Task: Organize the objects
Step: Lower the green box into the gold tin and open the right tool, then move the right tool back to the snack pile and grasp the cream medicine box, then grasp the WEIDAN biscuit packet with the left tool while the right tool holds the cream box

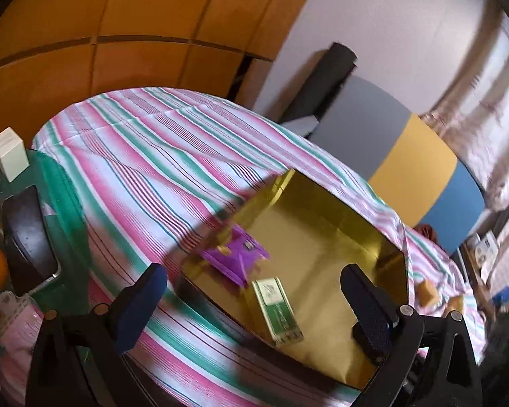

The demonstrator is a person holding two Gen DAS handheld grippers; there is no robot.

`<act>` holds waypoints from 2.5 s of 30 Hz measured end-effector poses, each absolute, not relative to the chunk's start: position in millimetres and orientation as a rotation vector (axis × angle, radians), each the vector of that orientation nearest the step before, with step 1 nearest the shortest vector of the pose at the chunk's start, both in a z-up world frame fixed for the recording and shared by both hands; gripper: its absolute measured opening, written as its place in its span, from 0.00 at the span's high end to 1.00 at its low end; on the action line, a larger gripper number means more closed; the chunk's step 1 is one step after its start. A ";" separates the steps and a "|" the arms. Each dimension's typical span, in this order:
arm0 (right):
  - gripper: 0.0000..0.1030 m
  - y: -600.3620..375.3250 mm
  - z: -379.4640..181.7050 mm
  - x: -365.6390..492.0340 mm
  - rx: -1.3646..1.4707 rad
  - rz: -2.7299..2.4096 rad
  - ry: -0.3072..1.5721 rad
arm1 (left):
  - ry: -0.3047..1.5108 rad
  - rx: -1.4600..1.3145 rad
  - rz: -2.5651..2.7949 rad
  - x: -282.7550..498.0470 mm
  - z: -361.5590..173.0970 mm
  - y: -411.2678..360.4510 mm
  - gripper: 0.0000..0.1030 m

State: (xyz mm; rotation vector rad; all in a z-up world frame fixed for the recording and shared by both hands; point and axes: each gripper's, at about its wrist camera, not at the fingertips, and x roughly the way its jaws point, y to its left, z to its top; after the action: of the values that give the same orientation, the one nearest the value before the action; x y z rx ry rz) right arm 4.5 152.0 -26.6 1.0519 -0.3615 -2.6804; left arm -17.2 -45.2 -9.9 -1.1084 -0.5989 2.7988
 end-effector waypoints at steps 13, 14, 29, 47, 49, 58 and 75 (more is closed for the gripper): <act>0.58 238.9 -28.9 38.6 1.058 -2.854 -0.549 | -0.332 -1.107 2.591 4.1 -13.8 26.6 0.00; 0.58 245.7 -29.6 41.8 1.058 -2.865 -0.563 | -0.317 -1.094 2.577 7.3 -12.9 32.1 0.00; 0.57 388.0 -48.7 116.0 1.127 -3.171 -0.752 | -0.117 -1.005 2.366 58.3 -15.1 104.9 0.00; 0.52 562.2 -49.0 124.7 1.040 -3.184 -1.295 | -0.069 -1.066 2.309 71.2 -23.0 125.1 0.00; 0.52 545.0 -49.5 126.0 1.014 -3.149 -1.257 | -0.062 -1.069 2.308 71.9 -23.3 127.4 0.00; 0.52 449.2 -44.7 122.9 1.081 -3.076 -0.826 | -0.033 -1.079 2.291 74.2 -22.4 135.8 0.00; 0.37 414.5 -48.8 69.3 1.363 -3.354 -0.647 | -0.056 -1.104 2.285 77.3 -22.9 137.4 0.00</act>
State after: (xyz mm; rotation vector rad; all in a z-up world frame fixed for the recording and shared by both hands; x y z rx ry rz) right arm 69.3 414.5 -48.8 1.3635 -0.6469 -3.3544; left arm 77.3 137.4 -22.9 -1.1044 -0.0557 2.2849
